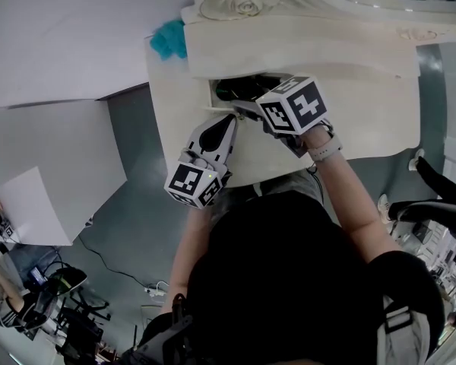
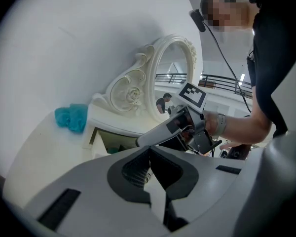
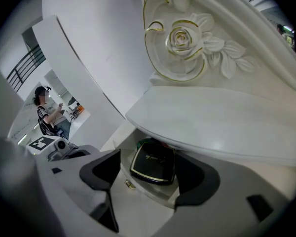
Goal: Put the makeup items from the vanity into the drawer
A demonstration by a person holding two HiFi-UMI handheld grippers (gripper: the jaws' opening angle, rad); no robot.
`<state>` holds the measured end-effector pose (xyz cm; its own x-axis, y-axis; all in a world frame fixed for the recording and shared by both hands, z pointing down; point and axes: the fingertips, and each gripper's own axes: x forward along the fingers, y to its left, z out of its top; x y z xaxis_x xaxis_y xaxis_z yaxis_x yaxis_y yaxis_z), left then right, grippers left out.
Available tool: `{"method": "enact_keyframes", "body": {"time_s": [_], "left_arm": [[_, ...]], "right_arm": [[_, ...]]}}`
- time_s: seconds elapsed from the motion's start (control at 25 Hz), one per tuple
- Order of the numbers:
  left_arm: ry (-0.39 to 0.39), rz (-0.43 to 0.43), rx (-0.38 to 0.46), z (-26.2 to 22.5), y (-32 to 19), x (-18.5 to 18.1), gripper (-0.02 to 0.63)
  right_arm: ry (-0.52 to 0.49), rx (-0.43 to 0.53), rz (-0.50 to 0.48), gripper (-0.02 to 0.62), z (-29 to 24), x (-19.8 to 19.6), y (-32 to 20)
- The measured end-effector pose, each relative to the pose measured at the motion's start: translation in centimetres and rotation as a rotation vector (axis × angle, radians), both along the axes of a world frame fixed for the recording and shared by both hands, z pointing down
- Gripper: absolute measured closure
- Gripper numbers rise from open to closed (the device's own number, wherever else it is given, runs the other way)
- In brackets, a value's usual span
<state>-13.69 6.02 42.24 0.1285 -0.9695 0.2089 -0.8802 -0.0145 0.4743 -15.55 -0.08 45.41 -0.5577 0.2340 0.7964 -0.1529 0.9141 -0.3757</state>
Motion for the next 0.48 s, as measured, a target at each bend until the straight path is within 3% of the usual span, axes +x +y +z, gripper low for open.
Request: {"method": "enact_keyframes", "body": {"time_s": [0.4,0.44,0.48], "left_arm": [[-0.003,0.018,0.007,-0.3,-0.1,-0.3,0.592],[-0.005,0.018,0.006,-0.3,0.0,-0.3,0.592],[-0.006,0.017,0.005,-0.2,0.0,-0.4,0.592]], "right_arm": [[-0.019,0.084,-0.111,0.256,-1.1,2.0,1.5],[-0.025,0.092,-0.104,0.277,-1.1,2.0,1.5],[-0.033,0.110,-0.090,0.346,-1.2,1.9,1.3]]}}
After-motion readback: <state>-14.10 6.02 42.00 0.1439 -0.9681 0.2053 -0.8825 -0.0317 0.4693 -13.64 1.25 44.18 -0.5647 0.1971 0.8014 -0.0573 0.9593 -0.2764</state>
